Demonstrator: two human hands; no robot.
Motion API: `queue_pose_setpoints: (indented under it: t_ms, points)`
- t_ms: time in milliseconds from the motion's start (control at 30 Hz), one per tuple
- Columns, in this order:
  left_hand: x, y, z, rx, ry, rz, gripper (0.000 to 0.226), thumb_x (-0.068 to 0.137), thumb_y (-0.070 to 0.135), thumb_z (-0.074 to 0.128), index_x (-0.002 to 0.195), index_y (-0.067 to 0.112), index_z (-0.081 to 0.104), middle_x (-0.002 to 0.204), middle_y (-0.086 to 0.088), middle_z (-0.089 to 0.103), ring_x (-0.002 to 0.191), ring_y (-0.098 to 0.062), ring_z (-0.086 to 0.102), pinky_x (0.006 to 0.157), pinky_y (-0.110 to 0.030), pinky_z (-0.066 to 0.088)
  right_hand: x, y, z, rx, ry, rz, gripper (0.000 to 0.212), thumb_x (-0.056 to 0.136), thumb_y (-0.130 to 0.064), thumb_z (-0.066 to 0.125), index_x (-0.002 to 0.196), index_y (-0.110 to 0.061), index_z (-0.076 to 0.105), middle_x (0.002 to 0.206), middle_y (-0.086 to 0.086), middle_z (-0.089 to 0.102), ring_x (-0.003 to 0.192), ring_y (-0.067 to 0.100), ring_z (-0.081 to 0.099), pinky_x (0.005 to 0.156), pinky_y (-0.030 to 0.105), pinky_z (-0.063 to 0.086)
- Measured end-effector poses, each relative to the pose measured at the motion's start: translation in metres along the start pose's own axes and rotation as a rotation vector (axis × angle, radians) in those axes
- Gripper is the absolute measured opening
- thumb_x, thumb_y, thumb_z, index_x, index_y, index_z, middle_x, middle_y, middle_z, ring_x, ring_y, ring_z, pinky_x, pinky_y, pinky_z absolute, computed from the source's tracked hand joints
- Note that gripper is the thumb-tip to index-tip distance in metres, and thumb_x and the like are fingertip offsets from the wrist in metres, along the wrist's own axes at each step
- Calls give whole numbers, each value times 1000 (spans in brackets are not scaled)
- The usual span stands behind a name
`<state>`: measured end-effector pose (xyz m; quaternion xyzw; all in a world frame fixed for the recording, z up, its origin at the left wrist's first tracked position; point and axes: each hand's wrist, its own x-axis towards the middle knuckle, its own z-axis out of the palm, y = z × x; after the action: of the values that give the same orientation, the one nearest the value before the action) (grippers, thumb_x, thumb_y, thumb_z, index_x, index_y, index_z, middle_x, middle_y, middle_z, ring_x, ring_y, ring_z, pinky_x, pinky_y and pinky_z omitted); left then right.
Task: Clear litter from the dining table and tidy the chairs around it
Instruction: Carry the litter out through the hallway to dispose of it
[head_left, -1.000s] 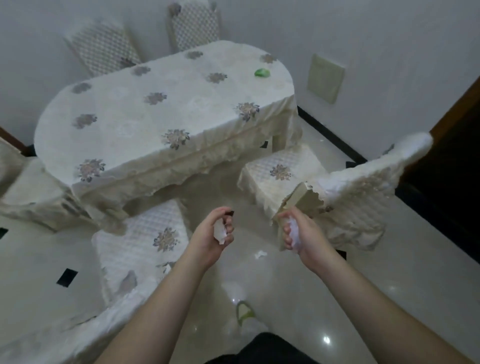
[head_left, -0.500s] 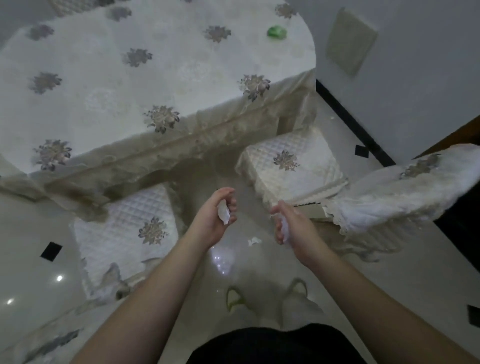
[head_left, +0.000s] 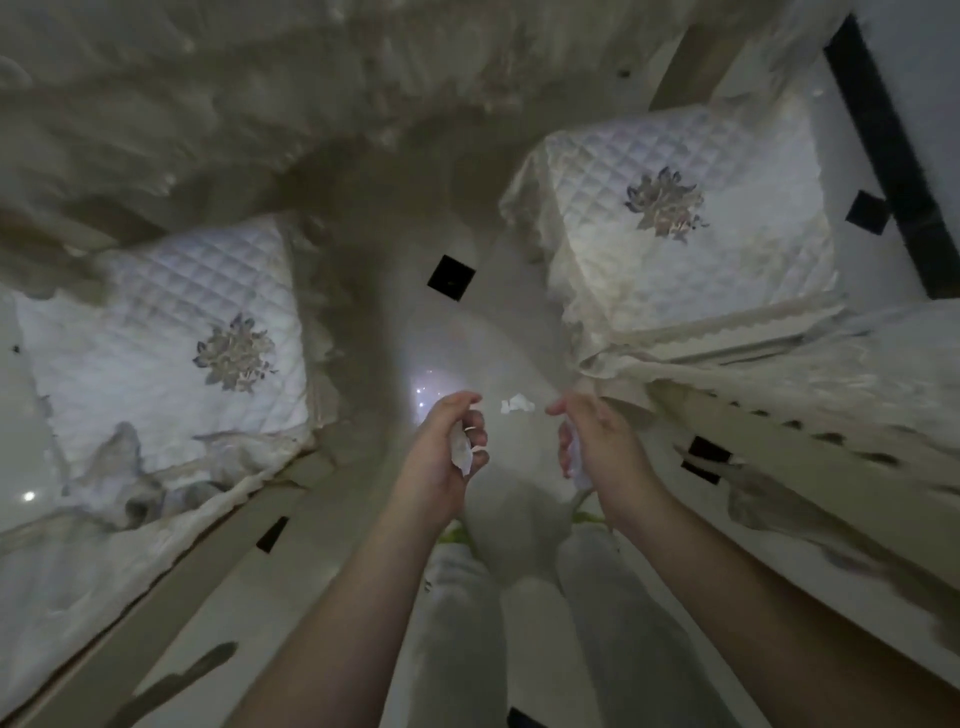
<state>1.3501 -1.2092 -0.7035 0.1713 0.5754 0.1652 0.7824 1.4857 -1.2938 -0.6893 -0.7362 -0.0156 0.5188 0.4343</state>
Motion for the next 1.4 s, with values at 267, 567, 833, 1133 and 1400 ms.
queue_pose_setpoints:
  t_ms: [267, 567, 833, 1133, 1400]
  points:
    - [163, -111, -57, 399, 155, 109, 16, 83, 12, 60, 98, 18, 63, 74, 4, 50, 62, -9, 44, 54, -20, 35, 117, 107, 12, -106, 79, -11, 23, 96, -29, 51, 82, -19, 66, 59, 2, 53, 46, 13, 51, 44, 23, 40]
    - [377, -218, -106, 1108, 51, 347, 43, 79, 21, 68, 121, 21, 56, 109, -3, 52, 91, -15, 54, 74, -14, 36, 265, 225, 15, -335, 158, -62, 23, 98, -35, 45, 93, -24, 64, 72, -1, 60, 62, 15, 60, 52, 18, 44]
    - [497, -277, -100, 1436, 77, 515, 48, 88, 25, 59, 135, 20, 47, 126, -15, 46, 112, -36, 46, 91, -42, 44, 335, 277, 15, -262, 254, -108, 21, 96, -32, 48, 87, -26, 66, 66, -4, 57, 56, 10, 57, 50, 21, 42]
    - [502, -287, -92, 1600, 147, 556, 37, 82, 39, 65, 105, 12, 59, 112, -13, 51, 102, -34, 49, 79, -41, 41, 319, 281, 15, -220, 244, -122, 23, 98, -36, 47, 88, -26, 66, 69, -4, 58, 60, 12, 56, 49, 14, 41]
    - [348, -215, -114, 1194, 143, 314, 32, 80, 41, 69, 96, 18, 54, 88, 3, 60, 80, -18, 55, 72, -28, 45, 207, 230, 28, -236, 266, -32, 25, 98, -36, 45, 87, -26, 65, 72, 3, 60, 55, 9, 57, 52, 19, 44]
